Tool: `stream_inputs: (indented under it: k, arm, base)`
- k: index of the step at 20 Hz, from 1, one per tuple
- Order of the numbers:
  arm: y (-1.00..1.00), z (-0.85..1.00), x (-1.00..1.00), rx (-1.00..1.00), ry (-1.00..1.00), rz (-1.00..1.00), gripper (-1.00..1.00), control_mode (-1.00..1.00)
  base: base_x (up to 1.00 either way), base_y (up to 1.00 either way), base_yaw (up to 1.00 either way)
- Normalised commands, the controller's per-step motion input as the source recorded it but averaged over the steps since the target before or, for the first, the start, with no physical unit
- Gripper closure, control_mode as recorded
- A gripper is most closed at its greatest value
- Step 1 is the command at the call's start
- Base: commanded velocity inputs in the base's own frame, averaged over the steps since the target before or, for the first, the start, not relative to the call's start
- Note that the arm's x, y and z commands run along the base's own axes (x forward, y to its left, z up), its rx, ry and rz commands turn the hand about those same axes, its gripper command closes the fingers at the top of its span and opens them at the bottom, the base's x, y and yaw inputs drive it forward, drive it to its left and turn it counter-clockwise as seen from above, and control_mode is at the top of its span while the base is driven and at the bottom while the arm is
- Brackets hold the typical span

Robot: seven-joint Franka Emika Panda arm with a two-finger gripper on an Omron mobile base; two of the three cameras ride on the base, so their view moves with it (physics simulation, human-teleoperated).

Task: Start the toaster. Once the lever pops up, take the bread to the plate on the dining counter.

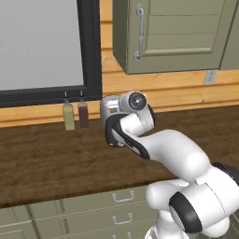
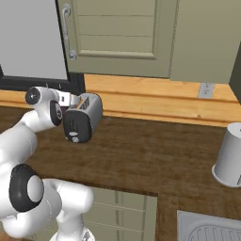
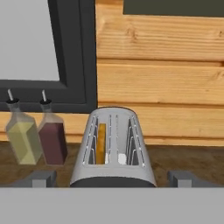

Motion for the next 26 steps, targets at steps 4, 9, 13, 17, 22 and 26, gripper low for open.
stream_inputs:
  k: [4,9,13,17,22,26]
  arm:
    - [0.05,-0.18,0.08,0.00,0.00,-0.02,-1.00,-1.00]
    - [0.12,-0.24,0.07,0.00,0.00,-0.02,-1.00,-1.00]
    - [0.04,-0.21,0.11,0.00,0.00,0.00,-1.00,-1.00]
    - [0.03,-0.11,0.24,0.00,0.00,0.00,-1.00,-1.00]
    - [0.04,-0.02,0.36,0.00,0.00,0.00,-1.00,-1.00]
    - [0.00,-0.03,0.29,0.00,0.01,0.00,-1.00,-1.00]
  base:
    - [0.00,0.00,0.00]
    - [0.00,0.00,0.00]
    - [0.00,0.00,0.00]
    - [0.00,0.00,0.00]
    - [0.00,0.00,0.00]
    - [0.00,0.00,0.00]
